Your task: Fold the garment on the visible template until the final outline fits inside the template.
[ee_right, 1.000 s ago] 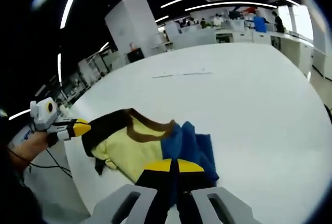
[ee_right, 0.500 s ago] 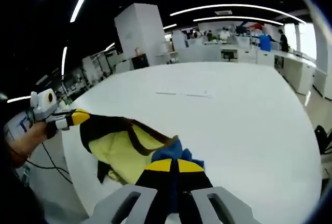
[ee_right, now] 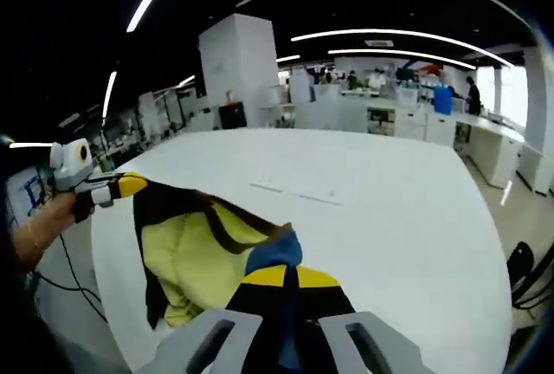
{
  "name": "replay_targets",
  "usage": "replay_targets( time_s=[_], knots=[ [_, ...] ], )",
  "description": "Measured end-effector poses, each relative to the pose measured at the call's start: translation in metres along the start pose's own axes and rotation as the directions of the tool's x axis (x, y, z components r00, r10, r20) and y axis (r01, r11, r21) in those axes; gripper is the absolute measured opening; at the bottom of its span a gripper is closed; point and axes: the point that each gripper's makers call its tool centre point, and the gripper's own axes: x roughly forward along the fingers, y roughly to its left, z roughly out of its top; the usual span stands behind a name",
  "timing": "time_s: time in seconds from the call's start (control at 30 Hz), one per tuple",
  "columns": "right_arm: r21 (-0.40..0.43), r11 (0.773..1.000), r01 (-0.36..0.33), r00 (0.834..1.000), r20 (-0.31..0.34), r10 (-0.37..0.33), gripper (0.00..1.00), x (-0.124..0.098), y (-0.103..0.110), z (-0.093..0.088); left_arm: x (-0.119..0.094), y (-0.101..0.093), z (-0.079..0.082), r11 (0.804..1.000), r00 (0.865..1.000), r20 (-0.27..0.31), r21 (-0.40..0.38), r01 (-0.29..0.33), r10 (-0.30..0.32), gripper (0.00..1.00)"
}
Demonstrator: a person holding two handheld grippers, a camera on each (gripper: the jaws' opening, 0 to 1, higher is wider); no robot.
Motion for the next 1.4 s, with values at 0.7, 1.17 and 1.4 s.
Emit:
replay_targets(
  time_s=[0.7,1.17,1.4],
  knots=[
    [-0.054,0.985,0.164,0.986,0.014,-0.164,0.0,0.092,-0.07,0.029,0.086,0.067,0.001,0.992,0.992,0.03,0.014,-0.126,0.125,0.0],
    [-0.046,0.968,0.246,0.968,-0.031,-0.248,0.0,0.165,-0.112,0.001,0.155,0.103,-0.053,0.976,0.978,-0.025,-0.055,-0.209,0.208,0.0],
    [-0.063,0.966,0.251,0.965,-0.062,-0.255,0.0,0.192,-0.122,-0.014,0.172,0.125,-0.08,0.956,0.968,-0.049,-0.153,-0.252,0.247,0.0]
  ],
)
